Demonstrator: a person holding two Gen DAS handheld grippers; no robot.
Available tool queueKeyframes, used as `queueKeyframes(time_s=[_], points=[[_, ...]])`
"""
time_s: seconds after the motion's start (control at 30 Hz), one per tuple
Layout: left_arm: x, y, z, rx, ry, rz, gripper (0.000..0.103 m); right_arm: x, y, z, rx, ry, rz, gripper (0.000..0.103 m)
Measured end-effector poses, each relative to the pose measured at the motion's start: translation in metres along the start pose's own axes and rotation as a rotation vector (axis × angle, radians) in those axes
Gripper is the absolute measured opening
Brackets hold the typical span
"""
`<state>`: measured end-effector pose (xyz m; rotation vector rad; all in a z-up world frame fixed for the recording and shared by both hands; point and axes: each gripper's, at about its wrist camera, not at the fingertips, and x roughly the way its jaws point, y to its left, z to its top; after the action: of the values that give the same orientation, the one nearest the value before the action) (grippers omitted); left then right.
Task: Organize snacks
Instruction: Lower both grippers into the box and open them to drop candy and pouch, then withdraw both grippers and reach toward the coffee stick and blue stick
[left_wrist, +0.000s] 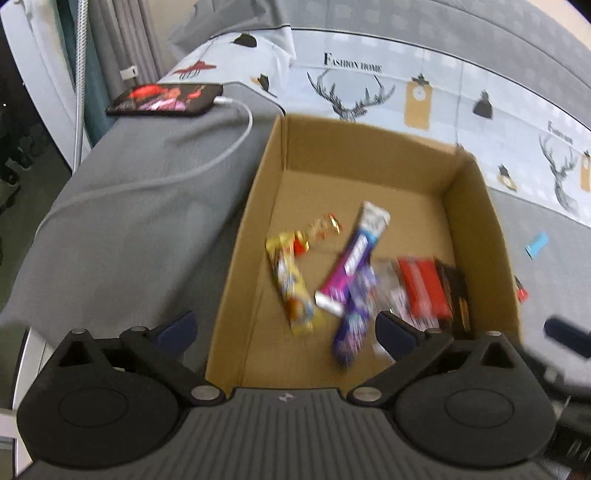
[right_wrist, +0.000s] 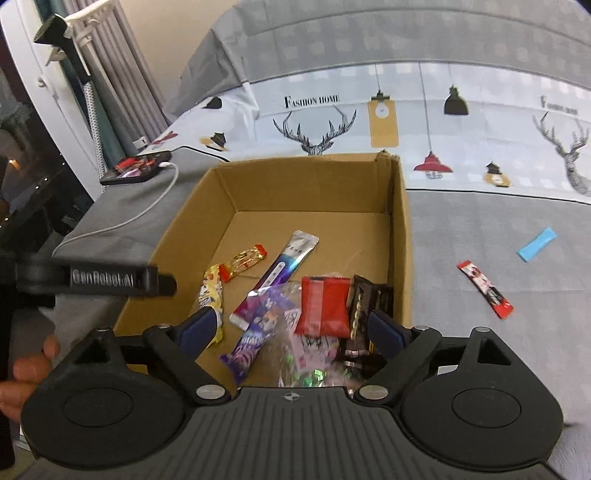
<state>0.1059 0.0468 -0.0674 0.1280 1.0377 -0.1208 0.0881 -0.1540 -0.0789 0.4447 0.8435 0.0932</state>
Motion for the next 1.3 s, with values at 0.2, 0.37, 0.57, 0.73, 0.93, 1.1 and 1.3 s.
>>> queueKeyframes(time_s=[0.2,0.37,0.57,0.73,0.93,1.1,1.3], points=[[-0.042,-0.002,-0.030,0.003,-0.049,-0.009,0.103,-0.052,0.013,-0.017,-0.024,-0.103,-0.040,0.092],[-0.073,-0.006,-0.040,0.008,-0.122,-0.013,0.103,-0.083,0.023,-0.032,-0.057,-0.146,-0.048,0.093],[-0.098,-0.008,-0.054,0.019,-0.178,-0.014,0.103,-0.111,0.025,-0.046,-0.062,-0.179,-0.059,0.095],[-0.112,-0.007,-0.062,0.016,-0.206,-0.014,0.103,-0.124,0.030,-0.052,-0.076,-0.199,-0.055,0.097],[-0.123,-0.007,-0.068,0.023,-0.237,-0.001,0.103,-0.132,0.039,-0.058,-0.112,-0.187,-0.033,0.102],[-0.129,-0.009,-0.072,0.030,-0.246,-0.001,0.103,-0.141,0.040,-0.061,-0.109,-0.206,-0.041,0.103],[-0.133,-0.018,-0.073,0.051,-0.245,-0.007,0.103,-0.149,0.032,-0.065,-0.079,-0.221,-0.054,0.103]])
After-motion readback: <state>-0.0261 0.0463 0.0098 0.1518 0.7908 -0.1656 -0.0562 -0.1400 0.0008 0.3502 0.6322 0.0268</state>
